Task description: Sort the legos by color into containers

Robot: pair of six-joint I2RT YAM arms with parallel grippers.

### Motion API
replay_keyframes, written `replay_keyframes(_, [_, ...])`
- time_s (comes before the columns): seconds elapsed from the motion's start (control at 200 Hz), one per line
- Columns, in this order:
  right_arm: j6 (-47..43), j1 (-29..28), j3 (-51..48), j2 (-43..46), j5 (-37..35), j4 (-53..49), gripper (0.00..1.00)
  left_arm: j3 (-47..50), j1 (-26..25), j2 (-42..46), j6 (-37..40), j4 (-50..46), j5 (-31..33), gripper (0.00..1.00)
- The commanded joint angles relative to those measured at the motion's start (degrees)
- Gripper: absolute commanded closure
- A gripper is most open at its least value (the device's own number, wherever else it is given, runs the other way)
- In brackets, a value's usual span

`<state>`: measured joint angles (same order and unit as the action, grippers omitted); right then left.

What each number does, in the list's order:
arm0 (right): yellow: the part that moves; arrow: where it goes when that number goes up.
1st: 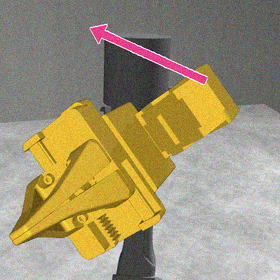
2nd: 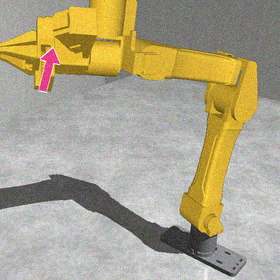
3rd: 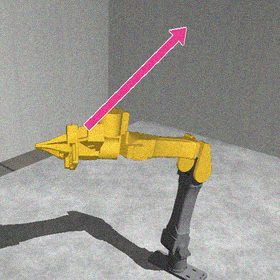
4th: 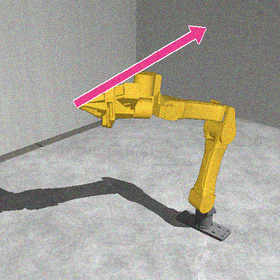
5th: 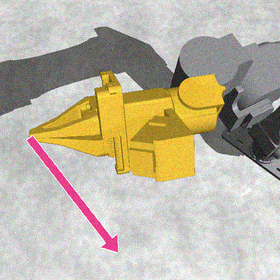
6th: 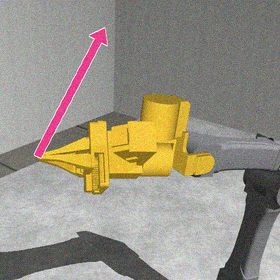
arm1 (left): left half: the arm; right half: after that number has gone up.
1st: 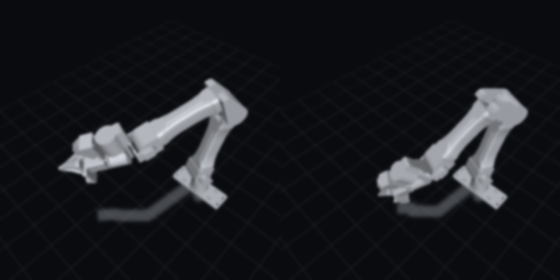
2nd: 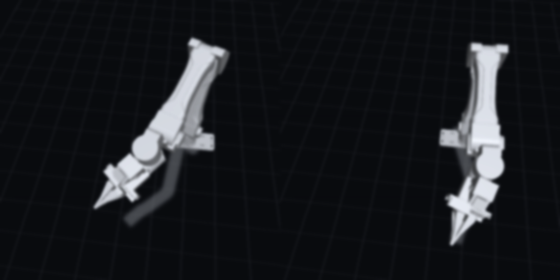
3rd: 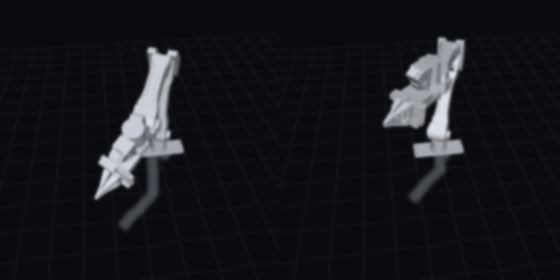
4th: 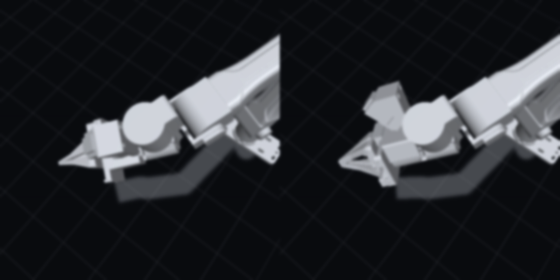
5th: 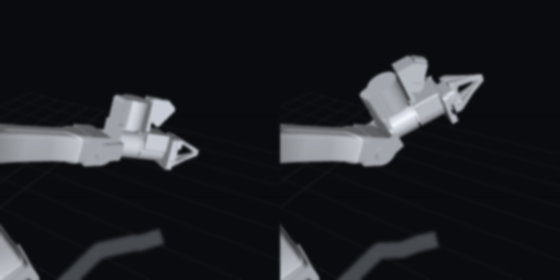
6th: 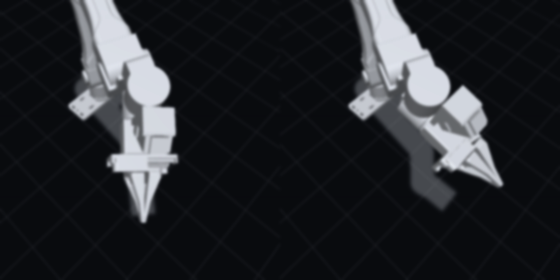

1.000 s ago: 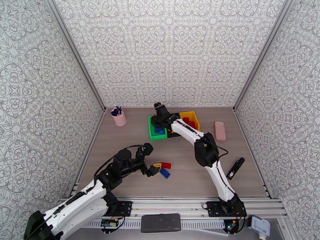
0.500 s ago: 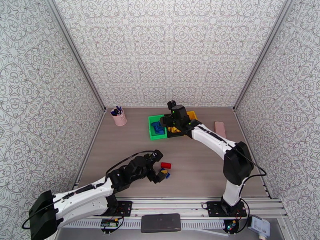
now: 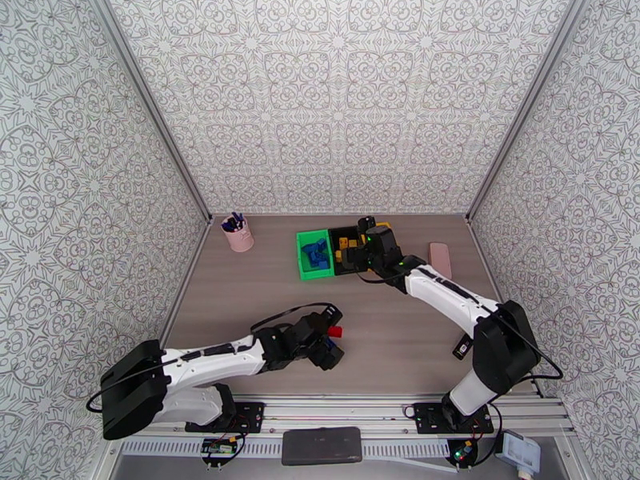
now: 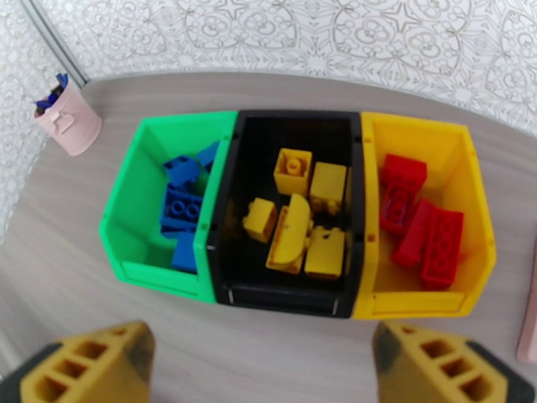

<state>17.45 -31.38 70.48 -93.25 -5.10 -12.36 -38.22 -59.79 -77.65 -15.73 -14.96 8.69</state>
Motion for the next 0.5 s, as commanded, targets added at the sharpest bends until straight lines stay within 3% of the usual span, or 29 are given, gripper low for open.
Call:
replay_keyframes(0.0, [-0.84,0.26,-0.22,1.0,0.56,0.67,0.11,-2.58,0.29,-3.45,-2.88,-3.3,-0.65,0.0])
replay_keyframes(0.405, [-1.01,0.49,-0.4,1.05,0.07,0.76,0.11,-8.11,1.45,-13.23,-2.27,-7.58,-4.58,0.01])
replay_keyframes(0.495, [-0.99,0.6,-0.62,1.2,0.07,0.76,0.11,-8.54,1.53,-14.18,-2.3,-8.07,-4.56,0.05])
